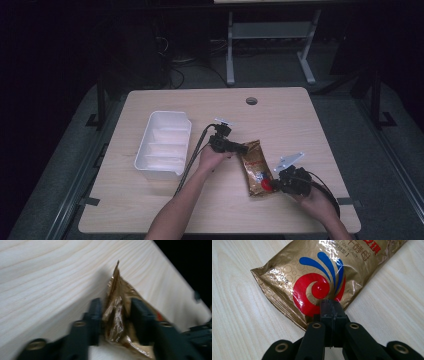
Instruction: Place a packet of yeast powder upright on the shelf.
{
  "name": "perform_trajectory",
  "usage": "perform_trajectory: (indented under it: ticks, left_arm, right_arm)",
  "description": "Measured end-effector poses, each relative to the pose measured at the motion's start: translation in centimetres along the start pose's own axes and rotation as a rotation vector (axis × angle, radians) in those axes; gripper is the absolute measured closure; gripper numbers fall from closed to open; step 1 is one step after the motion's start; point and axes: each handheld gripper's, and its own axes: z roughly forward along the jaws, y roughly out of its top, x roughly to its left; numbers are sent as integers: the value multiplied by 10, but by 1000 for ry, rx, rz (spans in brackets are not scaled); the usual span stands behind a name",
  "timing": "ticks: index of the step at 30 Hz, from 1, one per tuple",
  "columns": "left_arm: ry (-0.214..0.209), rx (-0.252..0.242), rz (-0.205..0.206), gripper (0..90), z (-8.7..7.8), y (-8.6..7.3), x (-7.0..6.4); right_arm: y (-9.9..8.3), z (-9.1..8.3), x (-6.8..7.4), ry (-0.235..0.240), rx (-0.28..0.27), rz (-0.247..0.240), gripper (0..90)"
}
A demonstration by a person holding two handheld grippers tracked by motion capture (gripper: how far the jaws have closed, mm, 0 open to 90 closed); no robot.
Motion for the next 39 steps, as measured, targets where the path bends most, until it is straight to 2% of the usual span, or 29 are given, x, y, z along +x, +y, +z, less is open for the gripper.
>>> perform_trajectory:
  ticks: [1,3,8,9,10,11,13,15,18,19,20,24,26,27,32,33,35,37,38,39]
  left_arm:
    - [-7,-5,2,774,0,0,-1]
    - [-1,-5,13,826,1,1,-3]
    - [-5,-9,36,862,-5,2,-6]
    - [-13,-13,40,871,-9,2,-7]
    - [-20,-17,52,871,-12,3,-9]
    - [-29,-27,79,874,-19,5,-14]
    - [-40,-37,89,874,-23,6,-17]
    - [-54,-57,117,876,-31,7,-23]
    - [-68,-81,158,876,-46,7,-32]
    - [-72,-86,161,877,-49,7,-33]
    - [-78,-93,165,877,-52,7,-34]
    - [-94,-123,198,878,-69,10,-44]
    - [-100,-128,222,878,-76,11,-49]
    - [-100,-131,232,878,-79,12,-52]
    - [-115,-147,283,879,-93,16,-68]
    - [-116,-144,293,878,-95,17,-70]
    - [-117,-140,315,879,-99,18,-75]
    - [-123,-136,333,879,-101,19,-79]
    - [-126,-134,342,879,-102,19,-81]
    - [-127,-130,354,879,-103,19,-83]
  right_arm:
    - [0,0,-1,3,-3,-2,894]
    - [-1,0,-1,4,-3,2,893]
    - [-1,0,-2,6,-7,5,872]
    - [-2,0,-4,22,-17,24,820]
    - [-2,0,-4,22,-17,24,820]
    - [-3,-1,-6,14,-23,35,685]
    - [-3,-2,-8,19,-26,40,676]
    - [-4,-7,-11,34,-54,58,613]
    - [-1,-22,-17,60,-139,94,525]
    - [0,-30,-20,82,-188,115,476]
    - [1,-32,-22,89,-207,126,439]
    - [8,-35,-32,132,-246,163,342]
    - [14,-34,-35,140,-255,166,311]
    - [21,-33,-38,159,-269,165,292]
    - [37,-31,-41,187,-293,147,272]
    - [45,-31,-43,185,-308,135,260]
    - [48,-30,-44,191,-329,132,262]
    - [53,-28,-47,204,-329,131,261]
    - [57,-25,-49,212,-329,132,257]
    - [61,-21,-53,243,-335,138,256]
